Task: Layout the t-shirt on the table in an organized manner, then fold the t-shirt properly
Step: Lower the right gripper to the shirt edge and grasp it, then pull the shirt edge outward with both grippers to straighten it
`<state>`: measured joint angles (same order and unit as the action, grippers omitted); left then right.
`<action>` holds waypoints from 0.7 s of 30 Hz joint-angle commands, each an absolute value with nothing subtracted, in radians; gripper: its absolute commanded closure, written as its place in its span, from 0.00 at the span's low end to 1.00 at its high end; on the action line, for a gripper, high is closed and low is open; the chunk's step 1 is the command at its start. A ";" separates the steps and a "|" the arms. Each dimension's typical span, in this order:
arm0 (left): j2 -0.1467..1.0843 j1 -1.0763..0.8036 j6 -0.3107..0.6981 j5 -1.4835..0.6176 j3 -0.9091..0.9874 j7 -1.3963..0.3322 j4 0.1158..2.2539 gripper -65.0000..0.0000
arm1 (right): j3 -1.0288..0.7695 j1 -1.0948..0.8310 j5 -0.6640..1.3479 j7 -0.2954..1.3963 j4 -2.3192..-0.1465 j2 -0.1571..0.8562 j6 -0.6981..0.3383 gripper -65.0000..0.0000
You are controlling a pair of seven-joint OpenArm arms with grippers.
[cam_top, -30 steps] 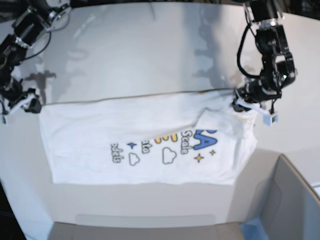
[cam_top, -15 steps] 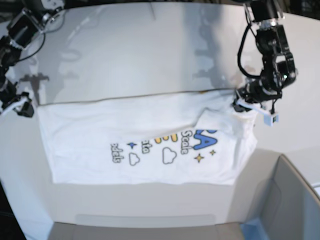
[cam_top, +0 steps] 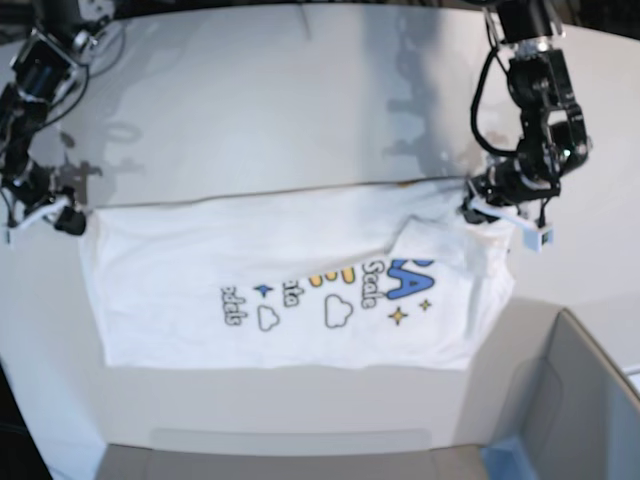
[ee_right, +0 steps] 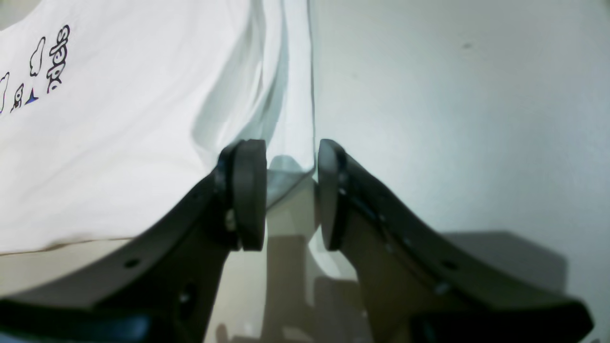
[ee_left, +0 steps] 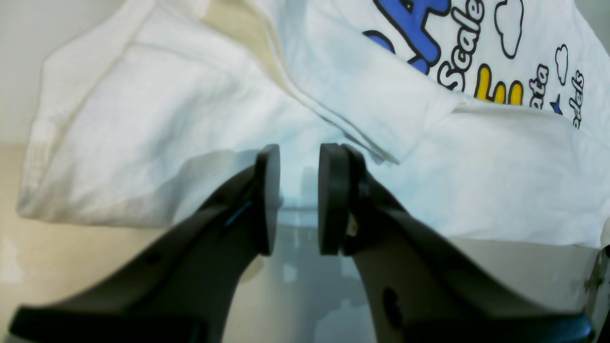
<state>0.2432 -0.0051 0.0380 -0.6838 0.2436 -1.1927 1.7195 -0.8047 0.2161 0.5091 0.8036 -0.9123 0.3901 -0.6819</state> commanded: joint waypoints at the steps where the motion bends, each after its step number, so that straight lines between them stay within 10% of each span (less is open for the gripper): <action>1: 0.252 0.008 0.039 -0.696 0.246 -1.179 1.739 0.76 | -0.792 0.232 0.507 0.808 -0.923 0.412 -0.698 0.71; 17: 0.251 0.007 0.036 -0.700 0.246 -1.179 1.739 0.76 | -0.714 0.263 0.507 0.814 -0.920 0.390 -0.698 0.72; 21: 0.251 0.007 0.036 -0.702 0.246 -1.179 1.739 0.76 | -0.714 0.263 0.507 0.814 -0.920 0.392 -0.698 0.91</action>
<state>0.2428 -0.0055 0.0368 -0.6884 0.2440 -1.1927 1.7195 -0.7158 0.2466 0.5060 0.8135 -0.9092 0.3737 -0.6819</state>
